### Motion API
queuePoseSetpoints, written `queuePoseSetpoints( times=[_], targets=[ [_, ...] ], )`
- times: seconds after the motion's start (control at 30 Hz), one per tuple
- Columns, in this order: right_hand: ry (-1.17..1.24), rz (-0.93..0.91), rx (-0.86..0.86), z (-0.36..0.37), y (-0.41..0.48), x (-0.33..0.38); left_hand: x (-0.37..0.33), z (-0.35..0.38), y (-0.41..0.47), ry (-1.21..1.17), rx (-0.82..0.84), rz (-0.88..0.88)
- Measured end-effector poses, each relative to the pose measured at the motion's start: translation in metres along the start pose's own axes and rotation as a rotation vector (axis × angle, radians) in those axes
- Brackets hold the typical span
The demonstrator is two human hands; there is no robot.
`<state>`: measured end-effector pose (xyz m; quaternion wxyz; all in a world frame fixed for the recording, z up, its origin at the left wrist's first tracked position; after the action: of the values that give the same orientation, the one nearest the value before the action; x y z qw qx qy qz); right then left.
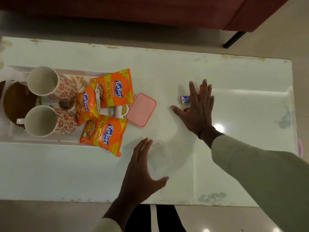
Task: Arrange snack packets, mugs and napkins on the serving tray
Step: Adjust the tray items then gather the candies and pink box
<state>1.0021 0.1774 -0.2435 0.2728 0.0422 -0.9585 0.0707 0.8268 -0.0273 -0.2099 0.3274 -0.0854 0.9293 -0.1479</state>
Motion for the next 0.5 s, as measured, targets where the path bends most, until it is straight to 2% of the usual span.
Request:
queuePoseSetpoints(
  times=[0.07, 0.13, 0.23, 0.33, 0.4, 0.47, 0.5],
  targets=[
    [-0.033, -0.06, 0.012, 0.003, 0.01, 0.006, -0.007, 0.0, 0.013, 0.001, 0.001, 0.017],
    [-0.015, -0.197, -0.011, 0.004, 0.008, 0.014, -0.012, 0.0, 0.025, -0.015, 0.016, 0.025],
    [-0.03, -0.395, -0.076, 0.002, -0.016, 0.019, -0.009, -0.003, 0.038, -0.101, 0.024, -0.014],
    [-0.069, -0.486, -0.087, 0.0, -0.051, 0.016, -0.007, -0.004, 0.044, -0.086, 0.027, 0.016],
    [-0.043, -0.379, -0.062, -0.007, -0.066, 0.014, -0.008, -0.005, 0.045, -0.083, 0.046, 0.026],
    [0.175, -0.007, -0.063, -0.016, -0.072, 0.012, -0.009, -0.006, 0.045, -0.085, 0.064, 0.045],
    [0.42, 0.249, -0.085, -0.017, -0.076, 0.01, -0.008, -0.006, 0.046, -0.079, 0.07, 0.056]
  ],
)
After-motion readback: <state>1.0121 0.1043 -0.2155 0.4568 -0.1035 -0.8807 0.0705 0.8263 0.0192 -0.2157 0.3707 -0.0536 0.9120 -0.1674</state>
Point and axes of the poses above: each hand's wrist, its own y-axis towards the middle knuckle, its own z-axis out of the palm, x = y × z, the point moved 6 cm from there along y, towards the middle knuckle, and after that the axes turned 10 degrees about y, right-handed, at the moved point
